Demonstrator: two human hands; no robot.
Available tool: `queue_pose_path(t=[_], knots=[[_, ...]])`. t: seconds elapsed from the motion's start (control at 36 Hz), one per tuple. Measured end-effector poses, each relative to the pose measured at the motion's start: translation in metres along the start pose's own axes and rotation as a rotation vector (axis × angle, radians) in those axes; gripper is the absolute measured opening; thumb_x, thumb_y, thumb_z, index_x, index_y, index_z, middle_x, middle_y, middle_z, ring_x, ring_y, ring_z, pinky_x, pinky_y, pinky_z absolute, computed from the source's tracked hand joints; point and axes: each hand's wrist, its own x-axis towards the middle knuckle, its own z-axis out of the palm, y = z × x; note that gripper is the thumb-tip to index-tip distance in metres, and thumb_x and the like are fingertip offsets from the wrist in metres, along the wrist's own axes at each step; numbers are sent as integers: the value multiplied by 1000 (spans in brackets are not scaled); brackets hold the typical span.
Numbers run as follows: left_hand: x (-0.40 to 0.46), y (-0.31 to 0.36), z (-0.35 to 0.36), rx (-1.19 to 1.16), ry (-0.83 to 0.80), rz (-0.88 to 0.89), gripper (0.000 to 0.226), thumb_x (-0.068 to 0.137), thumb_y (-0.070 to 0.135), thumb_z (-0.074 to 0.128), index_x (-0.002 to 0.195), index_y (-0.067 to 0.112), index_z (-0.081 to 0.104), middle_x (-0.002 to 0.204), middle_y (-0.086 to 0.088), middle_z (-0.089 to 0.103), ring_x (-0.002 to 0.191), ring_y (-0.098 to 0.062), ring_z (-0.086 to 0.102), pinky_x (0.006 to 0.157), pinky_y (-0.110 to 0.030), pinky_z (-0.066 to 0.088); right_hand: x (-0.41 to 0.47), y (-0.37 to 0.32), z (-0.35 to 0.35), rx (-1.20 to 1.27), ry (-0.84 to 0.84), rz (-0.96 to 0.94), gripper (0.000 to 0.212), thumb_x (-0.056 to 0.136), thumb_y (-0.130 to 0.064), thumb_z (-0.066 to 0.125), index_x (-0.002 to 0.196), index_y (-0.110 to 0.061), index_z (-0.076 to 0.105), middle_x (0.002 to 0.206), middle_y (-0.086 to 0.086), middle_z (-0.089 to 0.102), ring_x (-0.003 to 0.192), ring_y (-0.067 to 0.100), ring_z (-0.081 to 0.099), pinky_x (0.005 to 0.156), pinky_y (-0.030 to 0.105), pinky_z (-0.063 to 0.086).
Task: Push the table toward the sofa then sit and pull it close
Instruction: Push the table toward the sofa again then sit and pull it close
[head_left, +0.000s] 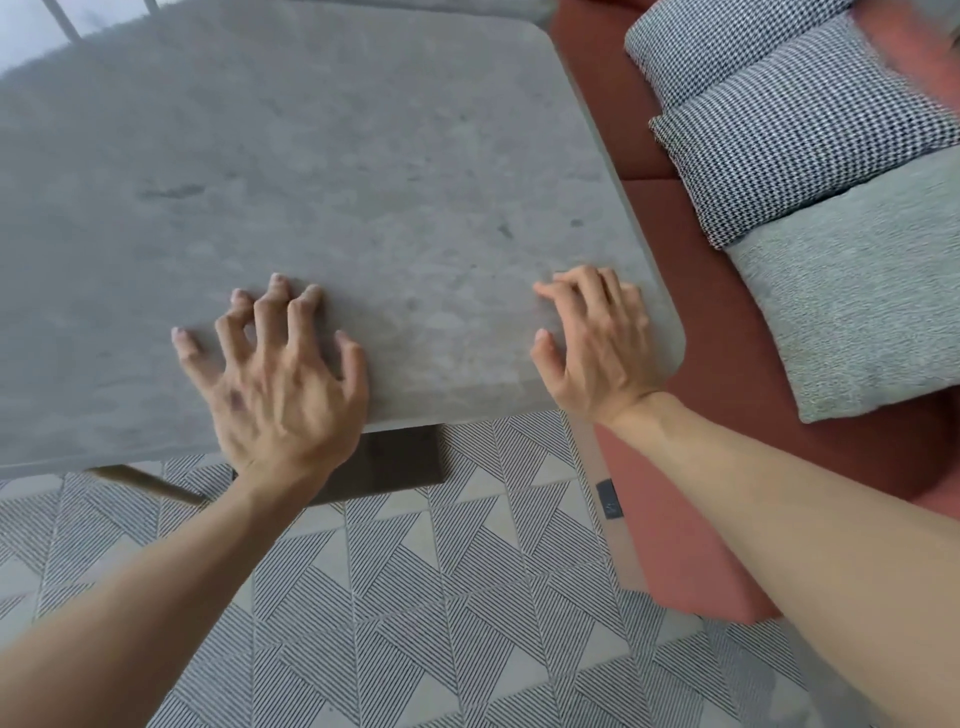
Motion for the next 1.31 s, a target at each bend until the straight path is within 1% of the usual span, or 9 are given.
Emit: queue_pose_path(t=[0.11, 0.39, 0.53, 0.69, 0.78, 0.89, 1.08, 1.22, 1.31], knots=[[5, 9, 4, 11, 0, -9, 51, 94, 44, 32, 133, 18, 51, 145, -8, 48, 136, -35, 36, 112, -67, 17, 8, 11, 4, 5, 7, -11, 46, 81, -35, 48, 114, -8, 65, 110, 12, 62, 104, 34, 59, 90, 45, 42], [8, 17, 15, 19, 71, -30, 48, 93, 43, 35, 130, 18, 52, 144, -8, 50, 133, -36, 39, 112, -66, 18, 14, 23, 8, 24, 47, -37, 44, 79, -33, 52, 112, -8, 65, 108, 11, 62, 103, 34, 59, 92, 45, 41], [6, 14, 18, 26, 91, -32, 49, 93, 43, 36, 134, 21, 51, 146, -6, 49, 134, -34, 38, 114, -64, 17, 14, 23, 7, 13, 19, -37, 43, 81, -33, 51, 113, -8, 64, 109, 11, 62, 103, 34, 58, 94, 47, 42], [4, 15, 17, 40, 106, -21, 47, 92, 38, 39, 135, 22, 51, 147, -6, 49, 133, -34, 40, 114, -61, 19, 13, 21, 3, -11, -70, -14, 44, 83, -34, 43, 116, -9, 60, 116, 12, 58, 107, 33, 53, 101, 49, 37], [5, 19, 14, 46, 77, -35, 50, 91, 39, 38, 136, 22, 49, 149, -6, 46, 137, -32, 36, 115, -59, 18, 13, 24, 1, -29, -111, -22, 45, 85, -35, 39, 118, -9, 57, 120, 12, 56, 110, 33, 51, 104, 50, 34], [4, 23, 12, 56, 61, -43, 50, 91, 38, 38, 137, 20, 49, 149, -7, 45, 136, -34, 37, 115, -58, 18, 14, 24, 1, -26, -160, -25, 46, 86, -36, 36, 119, -10, 55, 124, 12, 55, 114, 33, 50, 108, 51, 31], [7, 25, 3, 100, -40, -62, 50, 92, 37, 37, 137, 17, 45, 148, -9, 43, 131, -37, 38, 114, -60, 18, 17, 24, -2, -14, -203, -17, 51, 84, -36, 37, 124, -8, 54, 125, 14, 54, 113, 35, 49, 110, 52, 29], [15, 26, -8, 123, -204, -88, 54, 91, 38, 34, 138, 14, 42, 149, -12, 39, 132, -37, 36, 113, -65, 16, 21, 23, -9, -33, -311, -35, 55, 85, -35, 40, 131, -7, 51, 131, 17, 53, 118, 37, 48, 112, 54, 27], [26, 40, -22, 92, -284, -173, 52, 87, 40, 34, 129, 10, 46, 141, -15, 44, 127, -38, 39, 108, -67, 21, 33, 32, -23, -89, -403, -121, 54, 89, -40, 40, 130, -7, 51, 128, 17, 54, 117, 35, 49, 106, 54, 33]])
